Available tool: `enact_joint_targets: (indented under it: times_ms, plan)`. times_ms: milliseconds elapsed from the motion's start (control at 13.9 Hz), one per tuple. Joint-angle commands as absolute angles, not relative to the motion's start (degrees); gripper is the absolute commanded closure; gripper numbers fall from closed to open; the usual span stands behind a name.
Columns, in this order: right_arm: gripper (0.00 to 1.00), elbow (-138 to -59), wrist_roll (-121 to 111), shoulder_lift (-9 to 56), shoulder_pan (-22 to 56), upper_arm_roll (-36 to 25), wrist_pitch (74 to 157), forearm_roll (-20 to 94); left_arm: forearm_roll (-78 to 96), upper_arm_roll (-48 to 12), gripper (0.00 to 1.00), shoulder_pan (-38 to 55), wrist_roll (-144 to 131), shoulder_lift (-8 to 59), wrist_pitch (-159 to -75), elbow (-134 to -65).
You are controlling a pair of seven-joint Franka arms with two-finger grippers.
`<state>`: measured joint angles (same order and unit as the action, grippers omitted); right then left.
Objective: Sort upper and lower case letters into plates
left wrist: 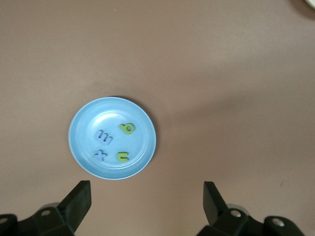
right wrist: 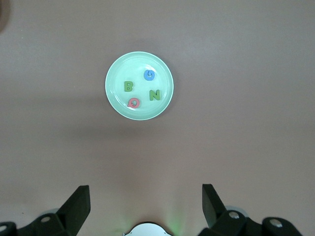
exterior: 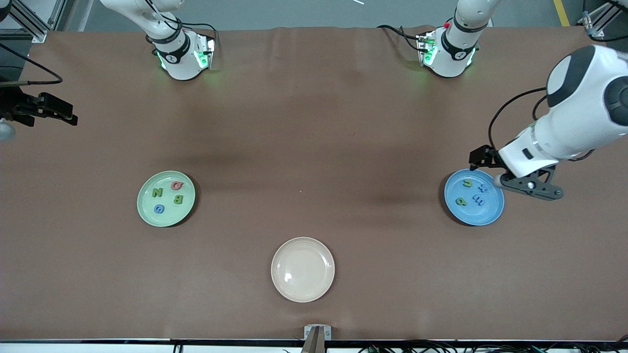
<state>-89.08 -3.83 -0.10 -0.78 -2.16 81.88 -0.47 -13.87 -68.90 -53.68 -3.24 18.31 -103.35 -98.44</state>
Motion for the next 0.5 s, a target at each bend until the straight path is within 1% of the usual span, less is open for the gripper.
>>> enact_joint_targets:
  times_ms: [0,144,288,432]
  plan:
    - [0.00,-91.1,-4.1,-2.0,-0.7,-2.5,82.3,0.3,-7.9,-63.6,0.00,-53.5,0.3,12.1,-103.7,-97.9]
    - [0.00,-91.1,-4.1,-2.0,-0.8,-2.5,82.3,0.3,-5.7,-62.2,0.00,-53.8,-0.1,9.2,-103.4,-96.3]
    - [0.00,-91.1,-4.1,-2.0,-0.8,-2.5,82.3,0.3,-1.5,-58.9,0.00,-53.8,0.1,5.7,-103.3,-96.0]
    - [0.00,-91.1,-4.1,-2.0,-0.7,-2.4,82.3,0.3,-1.1,-58.3,0.00,-54.0,0.1,3.5,-103.1,-95.6]
